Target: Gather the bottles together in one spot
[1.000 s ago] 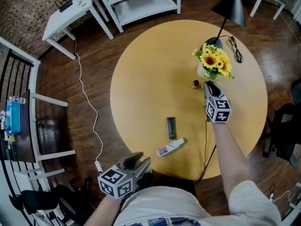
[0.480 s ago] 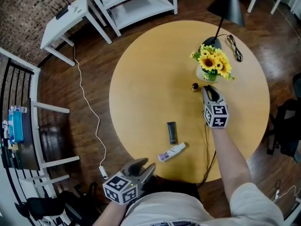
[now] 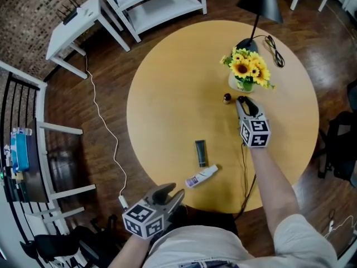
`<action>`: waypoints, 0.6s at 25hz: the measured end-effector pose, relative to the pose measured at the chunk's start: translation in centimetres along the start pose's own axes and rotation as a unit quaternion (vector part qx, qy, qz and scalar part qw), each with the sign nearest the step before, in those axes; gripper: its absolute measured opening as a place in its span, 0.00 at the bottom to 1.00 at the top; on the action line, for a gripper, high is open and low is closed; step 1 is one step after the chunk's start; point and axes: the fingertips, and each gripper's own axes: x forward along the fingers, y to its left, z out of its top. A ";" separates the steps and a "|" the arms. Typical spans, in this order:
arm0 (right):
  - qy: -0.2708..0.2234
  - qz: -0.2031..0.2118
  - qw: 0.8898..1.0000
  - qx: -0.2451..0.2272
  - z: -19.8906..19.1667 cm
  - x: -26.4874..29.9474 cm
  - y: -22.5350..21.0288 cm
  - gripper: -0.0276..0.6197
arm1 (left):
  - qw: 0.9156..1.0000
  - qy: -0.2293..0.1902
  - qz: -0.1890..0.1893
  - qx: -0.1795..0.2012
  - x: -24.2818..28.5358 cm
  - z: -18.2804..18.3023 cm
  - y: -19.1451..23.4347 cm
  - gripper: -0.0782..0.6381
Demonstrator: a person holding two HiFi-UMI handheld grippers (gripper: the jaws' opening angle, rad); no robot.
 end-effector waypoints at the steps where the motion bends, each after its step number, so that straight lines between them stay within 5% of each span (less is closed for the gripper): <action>1: -0.002 -0.001 1.000 0.001 0.1 -0.2 0.0 0.29 | 1.000 0.001 0.000 0.002 0.0 -0.1 0.0 0.31; 8: -0.013 -0.004 1.000 0.008 0.8 -4.8 -0.1 0.35 | 0.999 0.005 -0.007 0.034 0.4 -0.1 -0.1 0.31; 15: 0.002 0.005 1.000 -0.003 0.2 -18.9 5.9 0.35 | 0.996 -0.018 -0.029 0.078 -1.3 0.4 -1.4 0.31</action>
